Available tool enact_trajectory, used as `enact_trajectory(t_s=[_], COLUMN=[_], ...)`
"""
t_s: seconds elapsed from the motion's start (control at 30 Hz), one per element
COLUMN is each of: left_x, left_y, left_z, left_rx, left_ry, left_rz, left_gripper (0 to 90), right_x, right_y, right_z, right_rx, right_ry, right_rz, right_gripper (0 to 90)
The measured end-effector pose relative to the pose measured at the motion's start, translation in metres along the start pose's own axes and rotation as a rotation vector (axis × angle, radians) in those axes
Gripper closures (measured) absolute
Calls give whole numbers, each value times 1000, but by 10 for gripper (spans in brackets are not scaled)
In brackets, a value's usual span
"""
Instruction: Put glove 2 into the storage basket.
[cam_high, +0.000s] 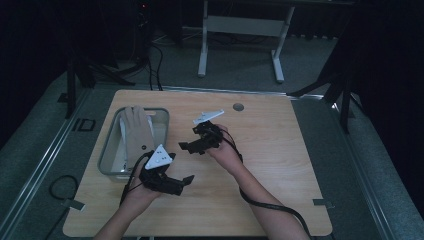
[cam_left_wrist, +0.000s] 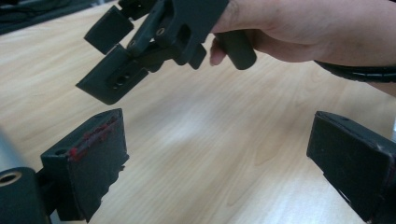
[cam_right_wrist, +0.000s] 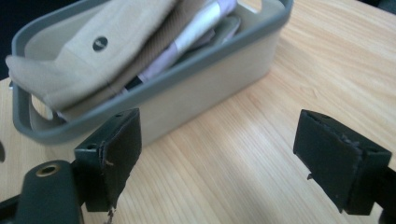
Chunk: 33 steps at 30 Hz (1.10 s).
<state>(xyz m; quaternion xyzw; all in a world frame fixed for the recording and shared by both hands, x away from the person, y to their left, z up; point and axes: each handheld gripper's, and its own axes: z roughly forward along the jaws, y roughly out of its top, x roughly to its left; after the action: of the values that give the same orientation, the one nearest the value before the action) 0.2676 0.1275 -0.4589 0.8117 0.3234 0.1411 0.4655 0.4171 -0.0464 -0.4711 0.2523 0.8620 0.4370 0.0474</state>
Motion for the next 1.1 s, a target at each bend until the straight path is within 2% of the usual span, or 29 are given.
enact_trajectory(t_s=[0.17,0.4,0.43,0.47,0.57,0.67,0.73,0.83,0.93,0.97,1.1], left_x=[-7,-12,-13,-15,-16,-18,-19,-20,-20,-20,-18], left_y=[-5,-14,-16,-20,-25,-32,-34,-39,-42,-43,-46], left_z=[14,26,29,35,41,52,55,61,64,65,67], left_rx=[21,6,5,11,10,14,14,22,6,1,-1], left_ry=[-30,-64,-66,-77,-90,-114,-119,-123,-104,-94,-97], left_rz=[18,28,36,61,65,50,50,45,51,59,50], left_gripper=[51,51,51,51,51,51,51,51,51,50,50], right_x=[-5,-13,-15,-16,-17,-19,-20,-22,-23,-24,-24], right_y=[-17,-38,-47,-52,-58,-75,-79,-92,-102,-105,-115], right_z=[-8,-18,-21,-23,-24,-25,-26,-28,-30,-31,-31], right_rx=[4,-13,-16,-12,-2,12,14,-13,-37,-35,-28], right_ry=[-13,-11,-17,-15,-23,-30,-30,-25,-17,-20,-29], right_rz=[12,29,33,37,42,40,40,45,42,41,41], right_gripper=[152,152,152,152,152,151,151,152,152,152,153])
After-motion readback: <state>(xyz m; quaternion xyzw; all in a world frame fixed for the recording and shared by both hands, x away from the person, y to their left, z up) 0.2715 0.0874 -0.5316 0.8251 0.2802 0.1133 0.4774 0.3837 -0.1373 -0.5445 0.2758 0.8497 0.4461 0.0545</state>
